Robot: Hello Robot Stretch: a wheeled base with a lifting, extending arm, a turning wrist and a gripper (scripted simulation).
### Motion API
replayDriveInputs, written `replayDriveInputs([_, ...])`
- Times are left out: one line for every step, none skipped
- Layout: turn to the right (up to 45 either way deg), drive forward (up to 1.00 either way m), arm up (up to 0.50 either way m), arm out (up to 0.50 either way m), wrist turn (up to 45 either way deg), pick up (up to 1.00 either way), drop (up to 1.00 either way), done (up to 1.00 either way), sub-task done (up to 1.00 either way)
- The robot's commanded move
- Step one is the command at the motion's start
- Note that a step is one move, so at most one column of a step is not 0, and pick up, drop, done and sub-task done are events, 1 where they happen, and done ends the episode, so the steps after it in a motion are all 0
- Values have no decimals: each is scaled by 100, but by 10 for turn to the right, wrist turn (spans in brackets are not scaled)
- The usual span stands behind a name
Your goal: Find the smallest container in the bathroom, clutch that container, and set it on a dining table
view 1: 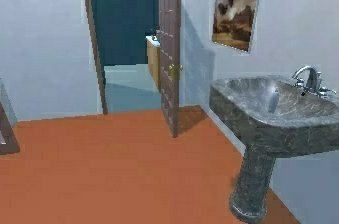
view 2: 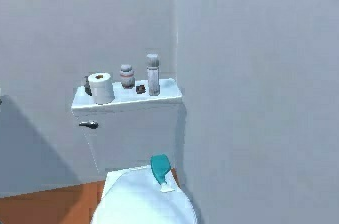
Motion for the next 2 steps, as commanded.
replayDriveInputs([0,0,0,32,0,0,0,0,0])
replayDriveInputs([0,0,0,0,450,0,0,0,0])
